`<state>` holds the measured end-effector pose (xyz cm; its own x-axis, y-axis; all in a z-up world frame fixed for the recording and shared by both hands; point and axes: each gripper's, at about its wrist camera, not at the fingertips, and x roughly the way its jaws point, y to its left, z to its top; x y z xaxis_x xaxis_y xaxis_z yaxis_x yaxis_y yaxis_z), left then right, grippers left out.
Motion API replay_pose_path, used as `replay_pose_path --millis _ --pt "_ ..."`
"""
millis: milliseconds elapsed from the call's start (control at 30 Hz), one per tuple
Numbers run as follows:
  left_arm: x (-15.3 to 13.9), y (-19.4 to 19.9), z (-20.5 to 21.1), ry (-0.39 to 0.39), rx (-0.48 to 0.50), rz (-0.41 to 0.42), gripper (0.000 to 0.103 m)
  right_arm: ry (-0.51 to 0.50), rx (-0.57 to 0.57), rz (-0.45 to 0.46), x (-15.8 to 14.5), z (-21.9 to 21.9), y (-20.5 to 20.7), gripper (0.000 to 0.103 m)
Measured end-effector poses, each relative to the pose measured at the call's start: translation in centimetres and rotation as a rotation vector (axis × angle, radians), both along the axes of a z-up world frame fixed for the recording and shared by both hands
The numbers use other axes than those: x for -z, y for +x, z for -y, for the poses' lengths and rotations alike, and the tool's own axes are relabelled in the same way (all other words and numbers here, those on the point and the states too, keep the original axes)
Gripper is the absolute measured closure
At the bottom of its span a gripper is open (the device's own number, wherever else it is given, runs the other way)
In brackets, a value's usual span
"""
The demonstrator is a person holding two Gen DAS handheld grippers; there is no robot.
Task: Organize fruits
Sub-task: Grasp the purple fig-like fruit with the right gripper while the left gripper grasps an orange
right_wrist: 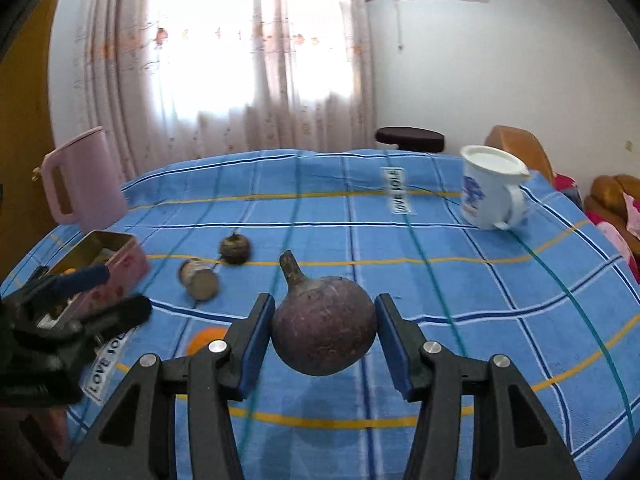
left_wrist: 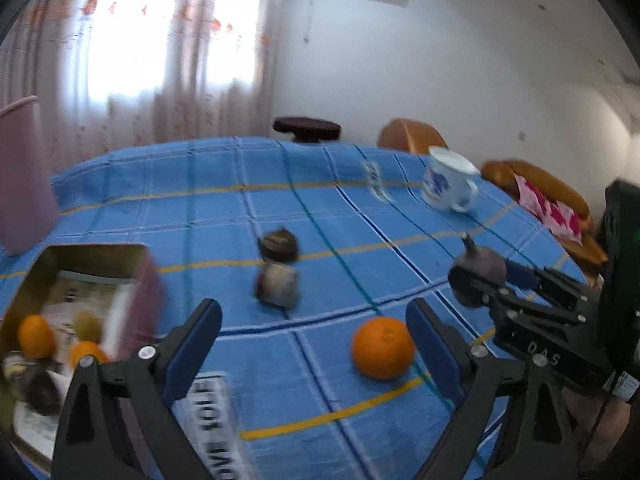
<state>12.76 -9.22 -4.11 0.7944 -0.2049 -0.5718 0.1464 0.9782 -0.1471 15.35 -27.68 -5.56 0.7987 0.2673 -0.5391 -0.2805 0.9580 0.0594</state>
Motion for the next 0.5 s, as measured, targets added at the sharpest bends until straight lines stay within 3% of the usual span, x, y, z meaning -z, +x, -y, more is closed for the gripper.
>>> replay_pose_path --millis 167,367,500 --pt "1.2 1.4 2.2 0.001 0.064 -0.07 0.022 0.022 0.022 -0.002 0.3 1.2 0.3 0.05" --pt "2.1 2.3 4.0 0.023 0.13 -0.132 0.048 0.023 0.022 0.005 0.3 1.3 0.3 0.05" --pt "2.6 2.6 4.7 0.033 0.172 -0.166 0.049 0.027 0.024 0.0 0.4 1.3 0.4 0.05"
